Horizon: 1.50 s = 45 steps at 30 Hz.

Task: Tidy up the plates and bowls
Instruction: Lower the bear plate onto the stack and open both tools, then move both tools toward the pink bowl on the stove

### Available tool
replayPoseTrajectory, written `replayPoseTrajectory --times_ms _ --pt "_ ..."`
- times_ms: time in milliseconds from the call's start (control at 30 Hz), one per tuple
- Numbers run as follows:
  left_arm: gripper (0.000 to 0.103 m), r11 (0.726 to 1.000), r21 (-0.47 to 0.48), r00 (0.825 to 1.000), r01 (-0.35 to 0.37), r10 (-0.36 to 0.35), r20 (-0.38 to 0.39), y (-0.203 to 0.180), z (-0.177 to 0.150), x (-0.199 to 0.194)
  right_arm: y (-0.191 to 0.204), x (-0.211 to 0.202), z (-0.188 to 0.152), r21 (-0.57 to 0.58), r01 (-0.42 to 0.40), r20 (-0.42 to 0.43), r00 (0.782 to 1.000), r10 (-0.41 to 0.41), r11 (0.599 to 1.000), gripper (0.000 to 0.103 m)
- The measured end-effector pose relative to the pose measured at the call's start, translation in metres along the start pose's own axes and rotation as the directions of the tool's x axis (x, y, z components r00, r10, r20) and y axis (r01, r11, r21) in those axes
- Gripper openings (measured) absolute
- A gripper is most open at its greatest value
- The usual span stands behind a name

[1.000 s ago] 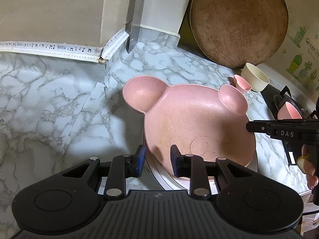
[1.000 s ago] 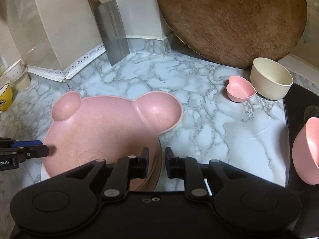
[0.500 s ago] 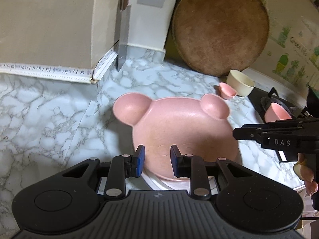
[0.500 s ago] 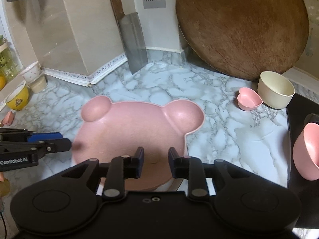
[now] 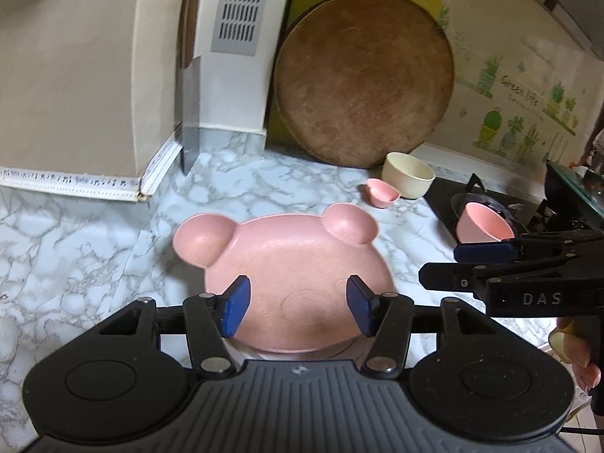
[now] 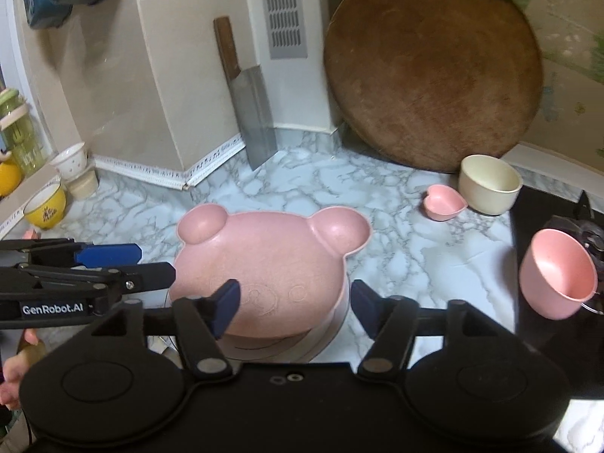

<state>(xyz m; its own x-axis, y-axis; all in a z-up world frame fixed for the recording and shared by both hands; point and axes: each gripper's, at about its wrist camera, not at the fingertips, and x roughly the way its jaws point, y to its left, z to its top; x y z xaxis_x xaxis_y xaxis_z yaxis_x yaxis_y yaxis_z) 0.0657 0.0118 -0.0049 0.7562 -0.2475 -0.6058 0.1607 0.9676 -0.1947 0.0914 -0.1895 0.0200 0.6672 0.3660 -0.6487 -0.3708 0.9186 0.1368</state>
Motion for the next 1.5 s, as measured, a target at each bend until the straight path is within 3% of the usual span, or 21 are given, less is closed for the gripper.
replayPoseTrajectory --times_ms 67,233,333,767,1100,1500 --pt "0.063 1.000 0.006 1.000 0.012 -0.012 0.003 -0.005 0.000 -0.002 -0.002 -0.008 -0.002 0.003 0.016 0.016 1.000 -0.016 1.000 0.083" --pt "0.072 0.999 0.031 0.999 0.038 -0.039 0.018 -0.021 0.002 -0.007 -0.007 -0.025 -0.005 0.001 0.054 0.069 0.996 -0.053 0.999 0.100" --pt "0.077 0.998 0.041 0.999 0.041 -0.042 0.030 -0.030 0.005 -0.008 -0.011 -0.033 -0.006 -0.005 0.080 0.105 0.991 -0.079 0.997 0.103" --pt "0.078 0.997 0.053 0.998 0.049 -0.051 0.028 -0.077 0.028 0.025 -0.067 -0.046 0.000 0.030 0.165 0.117 0.979 -0.168 0.986 0.103" --pt "0.078 0.988 0.085 0.991 0.132 -0.131 -0.024 -0.127 0.050 0.077 -0.133 -0.048 0.001 0.093 0.240 0.089 0.965 -0.248 0.966 0.103" --pt "0.078 0.966 0.151 0.974 0.210 -0.193 -0.118 -0.199 0.077 0.154 -0.213 -0.037 0.000 0.208 0.375 -0.012 0.924 -0.381 0.903 0.097"
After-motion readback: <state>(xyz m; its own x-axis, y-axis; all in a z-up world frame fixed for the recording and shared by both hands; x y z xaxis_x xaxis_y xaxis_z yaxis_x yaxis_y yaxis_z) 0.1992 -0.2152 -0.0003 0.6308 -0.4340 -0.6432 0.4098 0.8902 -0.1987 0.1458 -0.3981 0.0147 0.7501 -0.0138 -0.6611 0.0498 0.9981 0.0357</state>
